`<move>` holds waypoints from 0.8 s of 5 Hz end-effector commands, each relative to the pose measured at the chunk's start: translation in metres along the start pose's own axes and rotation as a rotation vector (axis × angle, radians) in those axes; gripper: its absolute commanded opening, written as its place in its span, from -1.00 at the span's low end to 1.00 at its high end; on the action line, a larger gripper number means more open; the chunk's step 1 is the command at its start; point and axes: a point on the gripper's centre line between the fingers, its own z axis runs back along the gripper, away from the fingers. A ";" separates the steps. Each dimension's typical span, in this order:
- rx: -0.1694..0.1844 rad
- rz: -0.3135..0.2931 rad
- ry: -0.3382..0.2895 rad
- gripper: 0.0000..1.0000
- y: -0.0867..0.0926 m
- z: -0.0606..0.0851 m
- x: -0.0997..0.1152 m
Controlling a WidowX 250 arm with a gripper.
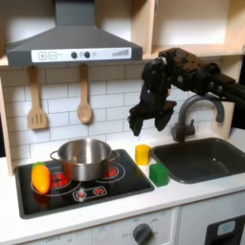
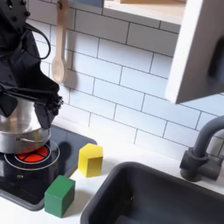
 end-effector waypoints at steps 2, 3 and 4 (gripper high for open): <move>0.030 -0.012 -0.153 1.00 0.011 0.001 0.038; 0.023 -0.022 -0.179 1.00 0.011 0.011 0.049; 0.015 -0.021 -0.207 -0.28 0.017 0.027 0.061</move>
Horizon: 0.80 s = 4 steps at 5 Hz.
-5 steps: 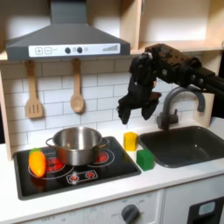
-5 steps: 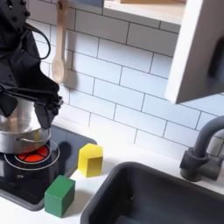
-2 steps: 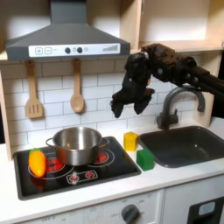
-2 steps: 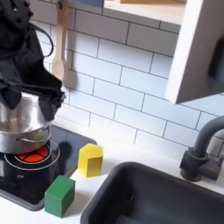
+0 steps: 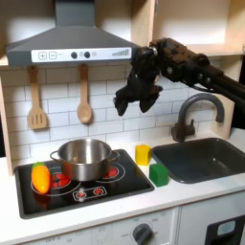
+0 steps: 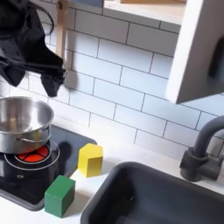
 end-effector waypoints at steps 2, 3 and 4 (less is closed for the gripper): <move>-0.009 0.018 -0.093 -1.00 0.015 0.026 0.039; -0.014 0.034 -0.136 -1.00 0.019 0.027 0.054; -0.031 0.033 -0.195 -1.00 0.022 0.031 0.067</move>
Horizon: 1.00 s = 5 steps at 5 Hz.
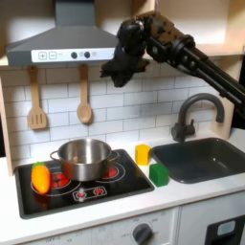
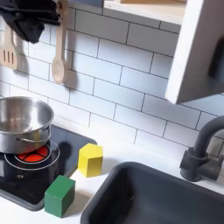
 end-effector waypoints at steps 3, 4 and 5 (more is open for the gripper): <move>0.004 0.036 -0.279 -1.00 0.027 -0.001 0.040; 0.002 0.046 -0.302 -1.00 0.028 0.001 0.043; 0.007 0.036 -0.335 -1.00 0.031 0.008 0.049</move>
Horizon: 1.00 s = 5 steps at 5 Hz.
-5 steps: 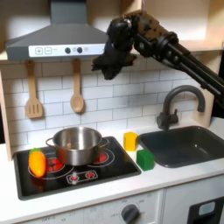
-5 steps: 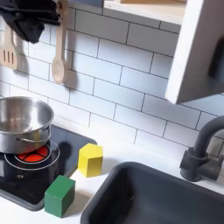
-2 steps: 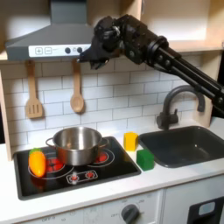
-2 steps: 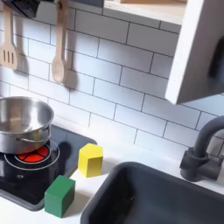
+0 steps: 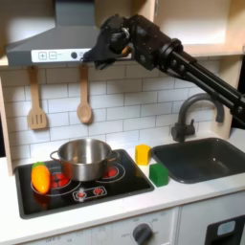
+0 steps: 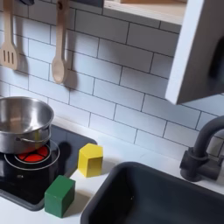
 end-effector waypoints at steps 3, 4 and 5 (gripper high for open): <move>-0.002 0.015 -0.116 -1.00 0.006 0.004 0.022; 0.010 0.019 -0.128 -1.00 0.008 0.004 0.024; 0.026 0.038 -0.142 -1.00 0.010 0.002 0.027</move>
